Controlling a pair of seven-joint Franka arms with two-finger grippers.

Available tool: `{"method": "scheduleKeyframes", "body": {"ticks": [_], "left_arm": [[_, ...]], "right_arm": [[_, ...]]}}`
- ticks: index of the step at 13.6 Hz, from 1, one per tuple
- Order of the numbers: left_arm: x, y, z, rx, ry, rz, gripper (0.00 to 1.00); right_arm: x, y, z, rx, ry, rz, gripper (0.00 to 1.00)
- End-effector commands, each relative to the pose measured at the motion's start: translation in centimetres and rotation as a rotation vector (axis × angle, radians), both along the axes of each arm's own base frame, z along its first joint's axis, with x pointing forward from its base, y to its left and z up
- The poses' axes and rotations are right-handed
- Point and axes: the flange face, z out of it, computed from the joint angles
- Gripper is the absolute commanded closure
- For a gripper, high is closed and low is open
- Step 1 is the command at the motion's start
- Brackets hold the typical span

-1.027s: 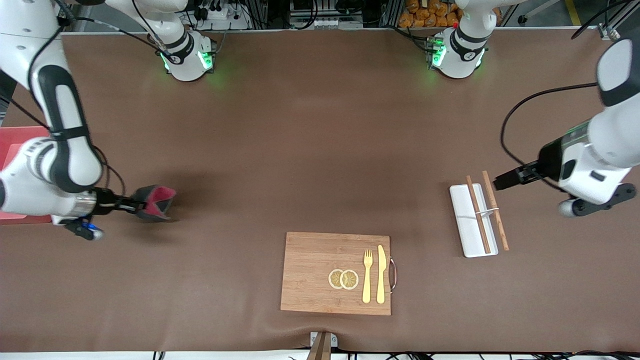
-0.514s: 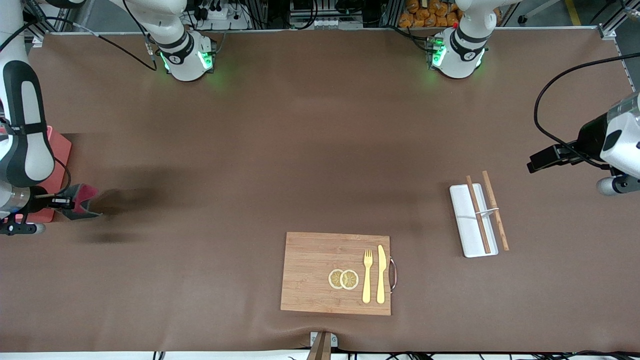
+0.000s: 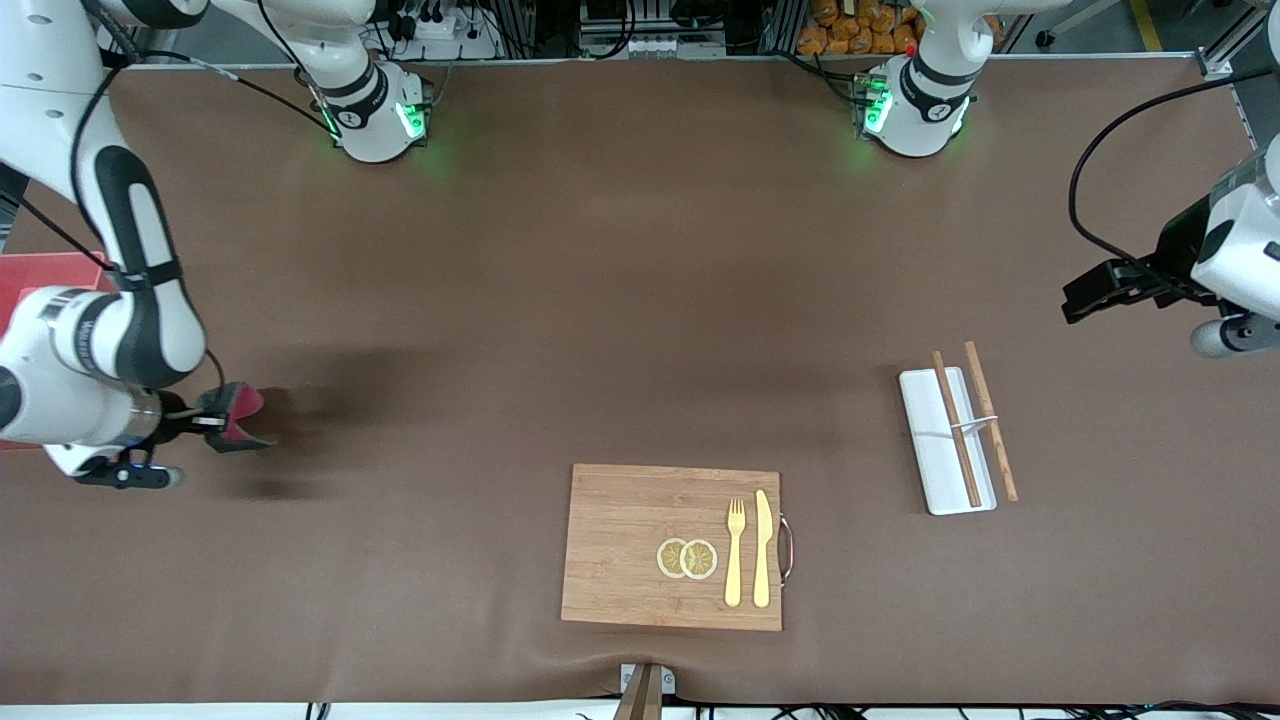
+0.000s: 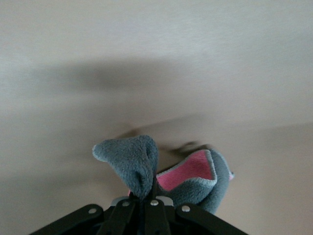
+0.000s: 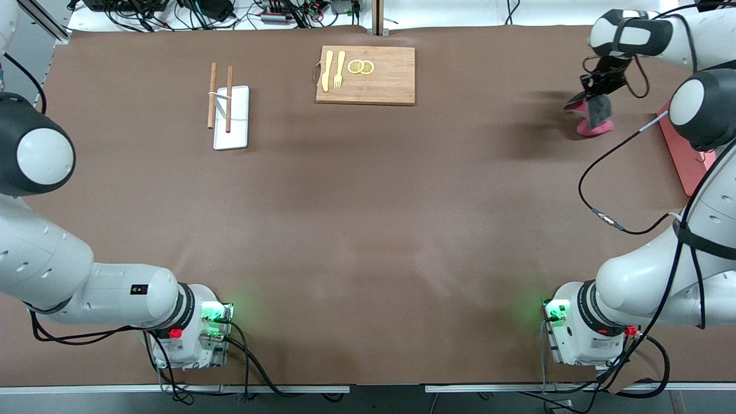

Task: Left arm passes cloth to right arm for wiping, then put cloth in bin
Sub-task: 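Carry the cloth with the right gripper over the pink bin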

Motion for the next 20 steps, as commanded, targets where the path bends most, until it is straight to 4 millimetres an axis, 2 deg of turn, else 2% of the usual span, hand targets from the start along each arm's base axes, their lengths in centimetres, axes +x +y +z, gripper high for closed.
{"method": "scheduleKeyframes", "body": {"ticks": [1, 4, 6, 9, 11, 13, 14, 15, 18, 19, 20], "left_arm": [[-2.2, 0.7, 0.3, -0.014, -0.01, -0.004, 0.0], [-2.2, 1.1, 0.5, -0.018, -0.013, 0.004, 0.0], [-2.3, 0.6, 0.6, -0.018, -0.016, -0.005, 0.0], [-2.3, 0.4, 0.6, -0.019, -0.016, -0.007, 0.0], [-2.3, 0.7, 0.6, -0.018, -0.016, -0.004, 0.0], [-2.3, 0.7, 0.6, -0.018, -0.016, -0.004, 0.0], [-2.3, 0.7, 0.7, -0.018, -0.017, -0.004, 0.0], [-2.4, 0.7, 0.8, -0.019, -0.02, -0.004, 0.0], [-2.4, 0.7, 0.8, -0.018, -0.019, -0.004, 0.0], [-2.4, 0.7, 0.8, -0.018, -0.019, -0.004, 0.0], [-2.3, 0.8, 0.8, -0.018, -0.019, -0.002, 0.0]], "right_arm": [[0.2, 2.9, 0.4, 0.04, -0.014, -0.107, 1.0], [0.3, 9.1, 1.7, 0.023, 0.012, -0.205, 1.0], [0.2, 14.9, 2.6, 0.002, 0.013, -0.308, 1.0], [-0.6, 22.8, 2.8, -0.034, 0.011, -0.417, 1.0], [-1.7, 29.2, 3.2, -0.053, -0.007, -0.485, 1.0], [-2.4, 32.4, 3.6, -0.043, -0.025, -0.485, 1.0], [-3.1, 34.6, 4.2, -0.014, -0.022, -0.484, 1.0], [-3.0, 36.2, 5.4, 0.022, -0.027, -0.504, 1.0], [-2.5, 37.0, 8.2, 0.052, -0.054, -0.531, 1.0], [-2.2, 35.8, 9.5, 0.053, -0.065, -0.53, 1.0], [-1.9, 33.7, 10.7, 0.041, -0.063, -0.527, 1.0]]}}
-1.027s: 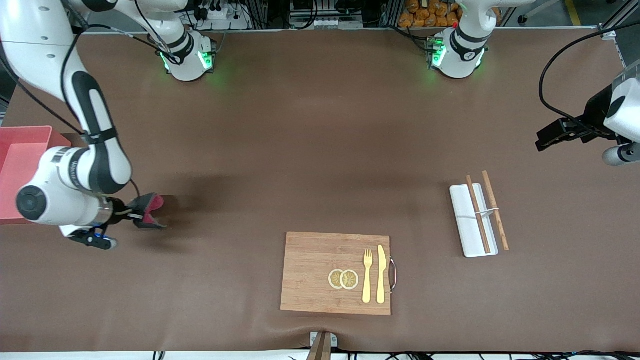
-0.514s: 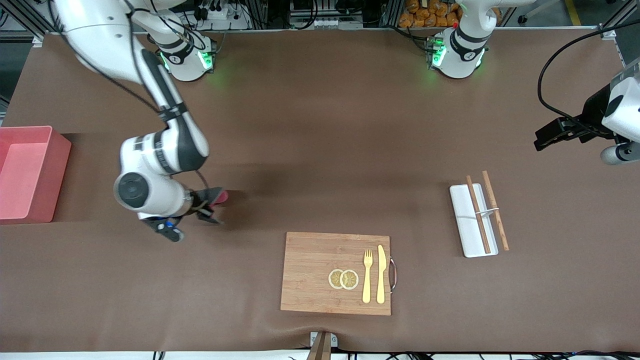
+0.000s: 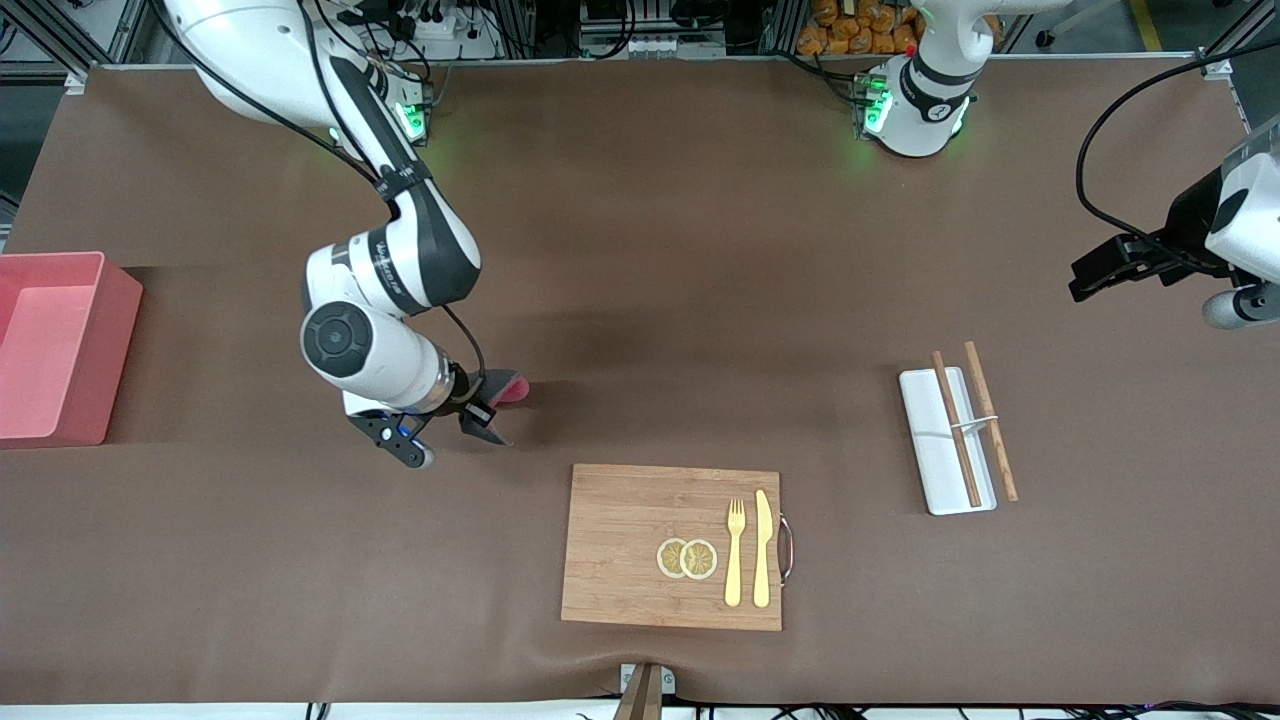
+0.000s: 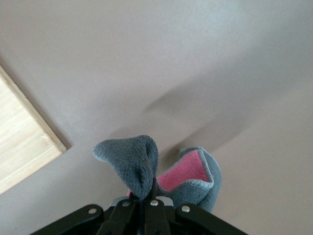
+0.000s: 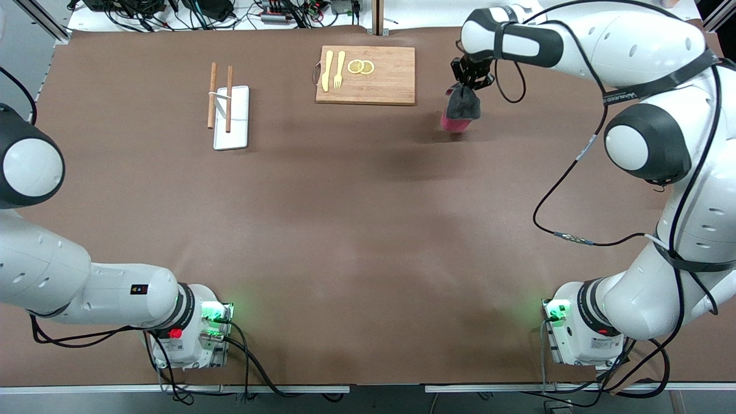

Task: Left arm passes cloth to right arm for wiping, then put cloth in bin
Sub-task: 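Carry the cloth with the right gripper over the pink bin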

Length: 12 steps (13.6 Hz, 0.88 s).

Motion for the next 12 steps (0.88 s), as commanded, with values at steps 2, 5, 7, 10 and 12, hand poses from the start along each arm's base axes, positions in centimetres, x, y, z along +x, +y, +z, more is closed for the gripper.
{"method": "scheduleKeyframes", "body": {"ticks": [2, 5, 7, 10, 12], "left_arm": [[-0.8, 0.1, 0.4, -0.013, -0.013, -0.013, 0.0], [-0.7, 0.1, 0.3, -0.013, -0.013, -0.013, 0.0], [-0.7, 0.1, 0.2, -0.013, -0.012, -0.013, 0.0], [-0.7, 0.1, 0.2, -0.013, -0.012, -0.013, 0.0], [-0.7, 0.2, 0.2, -0.013, -0.012, -0.012, 0.0]], "right_arm": [[0.8, -7.8, 5.4, -0.011, -0.005, 0.035, 1.0], [1.3, -14.2, 8.4, 0.006, -0.027, 0.129, 1.0], [1.4, -20.5, 9.7, 0.021, -0.023, 0.203, 1.0], [0.0, -32.8, 11.5, 0.059, -0.025, 0.344, 1.0], [-1.6, -40.3, 11.7, 0.081, -0.034, 0.415, 1.0]]}}
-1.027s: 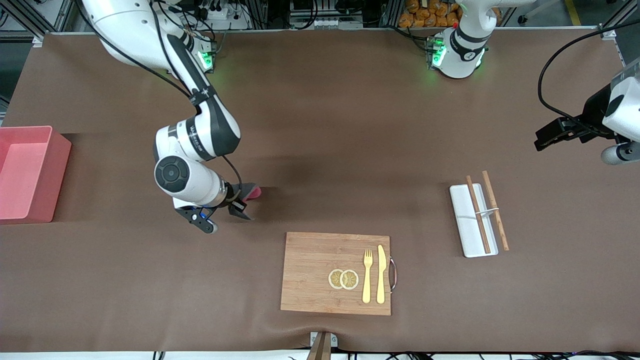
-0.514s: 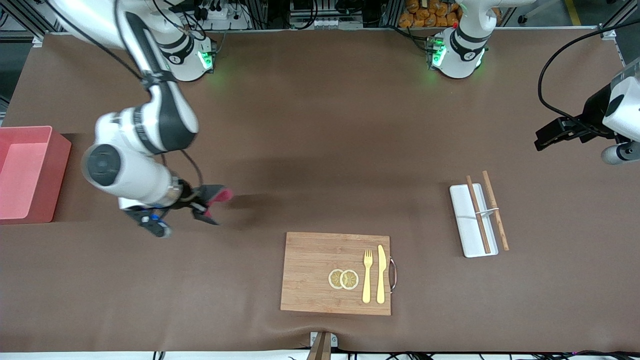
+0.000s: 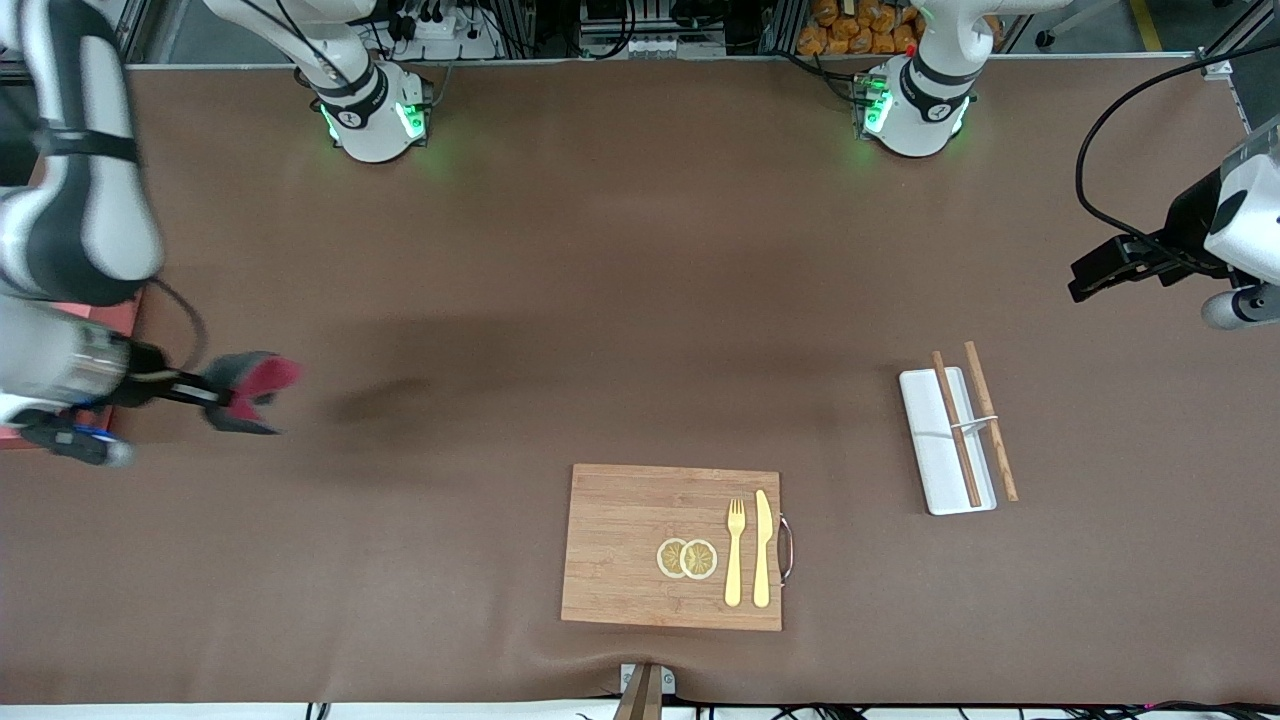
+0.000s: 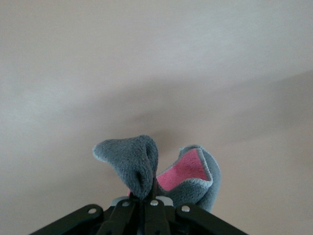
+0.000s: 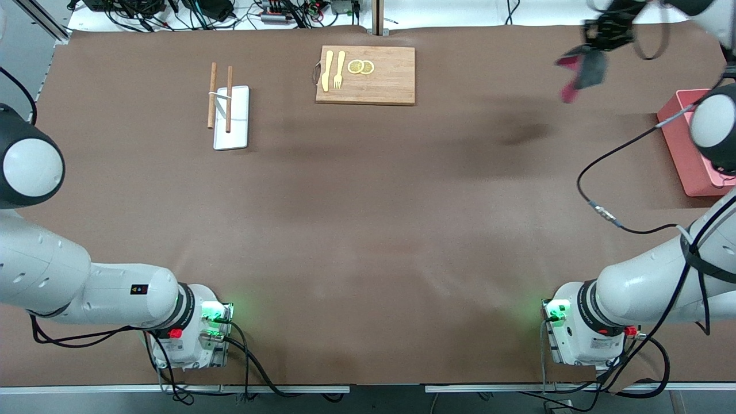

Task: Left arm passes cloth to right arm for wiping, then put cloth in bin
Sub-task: 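Carry the cloth with the right gripper over the pink bin, then open the right gripper to drop the cloth into the pink bin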

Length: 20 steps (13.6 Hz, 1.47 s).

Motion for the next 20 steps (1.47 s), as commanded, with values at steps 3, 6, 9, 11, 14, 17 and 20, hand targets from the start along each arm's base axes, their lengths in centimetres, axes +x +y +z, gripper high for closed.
{"method": "scheduleKeyframes", "body": {"ticks": [3, 6, 9, 11, 14, 17, 20], "left_arm": [[-0.6, 0.1, 0.2, -0.014, -0.011, -0.014, 0.0], [-0.6, 0.2, 0.2, -0.013, -0.009, -0.012, 0.0], [-0.6, 0.2, 0.1, -0.013, -0.008, -0.012, 0.0], [-0.6, 0.2, 0.1, -0.013, -0.008, -0.012, 0.0], [-0.6, 0.2, 0.1, -0.013, -0.008, -0.012, 0.0], [-0.6, 0.2, 0.1, -0.014, -0.009, -0.012, 0.0], [-0.6, 0.4, 0.1, -0.013, -0.008, -0.009, 0.0]], "right_arm": [[-5.2, -15.1, 0.8, 0.022, -0.035, 0.156, 1.0], [-9.1, -24.1, 1.4, -0.047, -0.026, 0.228, 1.0], [-10.8, -31.3, -0.7, -0.048, -0.037, 0.289, 1.0], [-11.0, -34.4, -2.6, -0.064, -0.054, 0.317, 1.0], [-10.7, -37.2, -7.0, -0.118, -0.095, 0.334, 1.0], [-10.6, -38.7, -12.6, -0.12, -0.1, 0.354, 1.0], [-10.9, -39.3, -15.2, -0.118, -0.094, 0.35, 0.78]]}}
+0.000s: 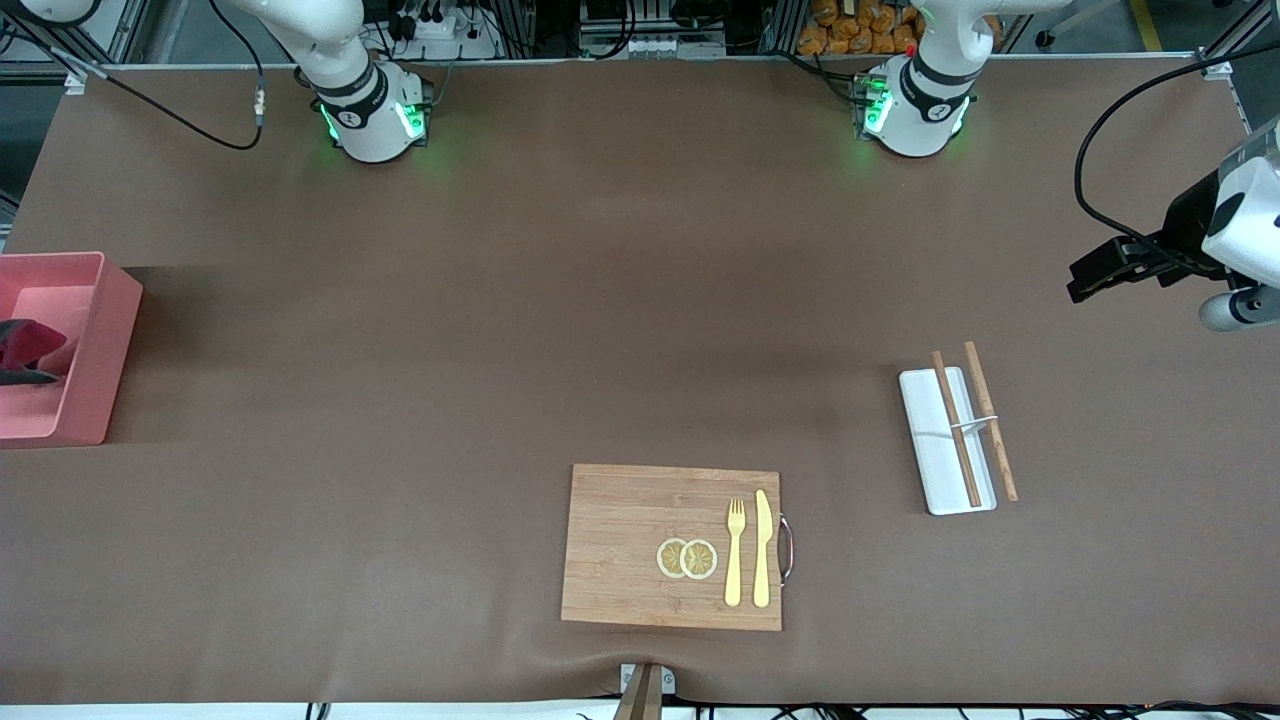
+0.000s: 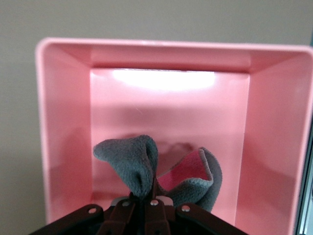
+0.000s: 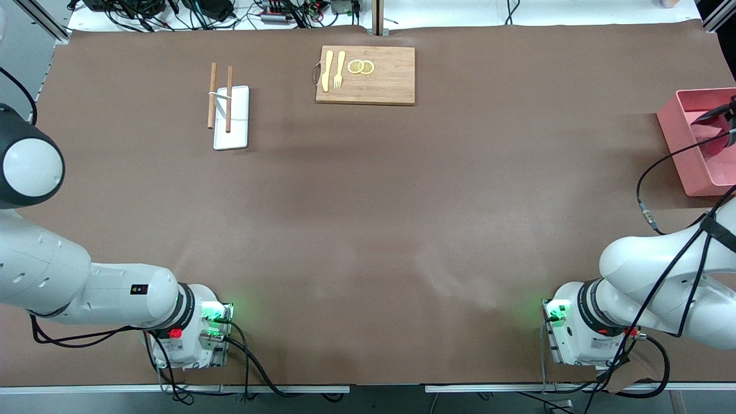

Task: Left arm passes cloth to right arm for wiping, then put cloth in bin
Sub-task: 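Open the right gripper to drop the cloth into the pink bin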

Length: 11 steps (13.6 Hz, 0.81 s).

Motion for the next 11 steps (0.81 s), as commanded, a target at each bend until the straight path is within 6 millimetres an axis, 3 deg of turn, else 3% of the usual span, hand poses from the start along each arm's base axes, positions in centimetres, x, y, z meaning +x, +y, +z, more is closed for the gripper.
{"method": "scheduleKeyframes", "body": {"ticks": [1, 2, 5, 8, 11], "left_arm": [[-0.6, 0.3, 0.3, -0.014, -0.012, -0.01, 0.0], [-0.5, 0.3, 0.2, -0.014, -0.01, -0.01, 0.0], [-0.4, 0.4, 0.0, -0.011, -0.006, -0.008, 0.0], [-0.5, 0.9, 0.5, -0.012, -0.015, -0.002, 0.0], [-0.7, 1.3, 0.7, -0.011, -0.015, -0.051, 0.0]], "right_arm": [[0.1, -1.0, -0.4, 0.007, -0.008, 0.013, 0.18], [0.1, -1.1, -0.9, 0.009, -0.009, 0.01, 0.07], [-0.2, -1.4, -1.2, 0.007, -0.015, 0.0, 0.0], [-0.3, -1.4, -0.8, 0.007, -0.013, -0.001, 0.0], [0.4, -0.6, 0.9, 0.006, -0.016, 0.006, 0.0]]}}
